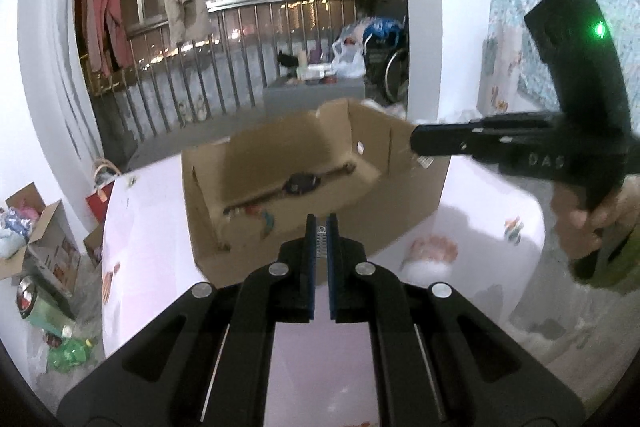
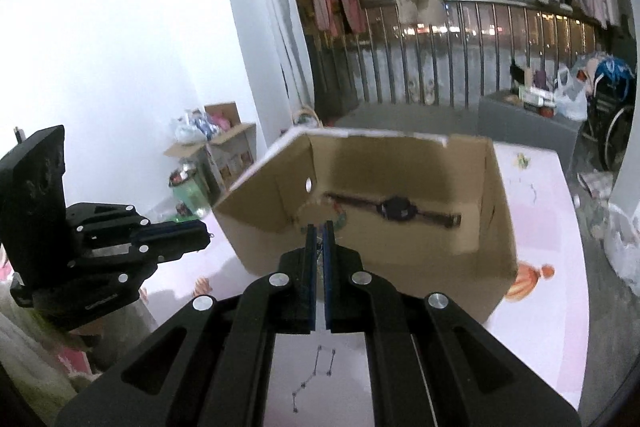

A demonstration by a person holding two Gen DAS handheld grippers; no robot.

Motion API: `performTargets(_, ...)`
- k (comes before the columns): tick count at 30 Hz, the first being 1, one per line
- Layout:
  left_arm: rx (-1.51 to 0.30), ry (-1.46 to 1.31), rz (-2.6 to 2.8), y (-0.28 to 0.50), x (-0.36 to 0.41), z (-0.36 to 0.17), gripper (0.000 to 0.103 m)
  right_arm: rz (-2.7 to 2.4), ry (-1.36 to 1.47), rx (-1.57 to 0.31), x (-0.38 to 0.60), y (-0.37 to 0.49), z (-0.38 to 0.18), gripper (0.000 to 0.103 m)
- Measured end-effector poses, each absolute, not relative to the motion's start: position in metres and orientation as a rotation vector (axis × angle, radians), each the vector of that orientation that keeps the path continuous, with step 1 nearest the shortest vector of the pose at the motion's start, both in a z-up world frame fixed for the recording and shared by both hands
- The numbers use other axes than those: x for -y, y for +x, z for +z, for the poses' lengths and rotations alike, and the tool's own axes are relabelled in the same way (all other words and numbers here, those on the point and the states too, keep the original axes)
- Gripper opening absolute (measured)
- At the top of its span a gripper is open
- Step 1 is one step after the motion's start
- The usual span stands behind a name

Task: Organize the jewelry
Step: 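Lift both grippers with the silver pieces and carry them over the box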

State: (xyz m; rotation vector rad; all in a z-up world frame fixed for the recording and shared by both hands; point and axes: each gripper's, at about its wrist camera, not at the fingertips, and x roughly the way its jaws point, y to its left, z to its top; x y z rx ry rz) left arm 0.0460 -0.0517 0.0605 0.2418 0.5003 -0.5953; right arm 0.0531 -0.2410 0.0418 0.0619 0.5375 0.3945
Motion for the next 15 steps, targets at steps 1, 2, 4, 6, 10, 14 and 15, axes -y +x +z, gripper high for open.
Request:
performTargets(1,-0.492,0.235,-0.597,0.05,0.053,0.065,0.004,0.397,0.058,-0.526,0.243,0.057,0.046,0.003)
performTargets(2,-0.486,0.229,-0.599,0.053,0.054,0.068,0.004,0.4,0.056,-0.519,0.244,0.062,0.05,0.003)
performTargets(4,-0.484,0.212,-0.605,0.063,0.057,0.072,0.004,0.402,0.053,-0.509,0.247,0.072,0.054,0.003)
performTargets(6,-0.489,0.207,-0.59,0.079,0.064,0.071,0.004,0.398,0.059,-0.515,0.252,0.087,0.056,0.003)
performTargets(10,-0.552,0.184,-0.563,0.113,0.077,0.059,0.004,0.402,0.108,-0.583,0.26,0.122,0.046,0.003)
performTargets(14,-0.63,0.17,-0.527,0.148,0.081,0.043,0.004,0.378,0.141,-0.659,0.265,0.151,0.036,0.003)
performTargets(15,-0.643,0.166,-0.526,0.153,0.082,0.04,0.004,0.378,0.152,-0.681,0.267,0.159,0.032,0.003)
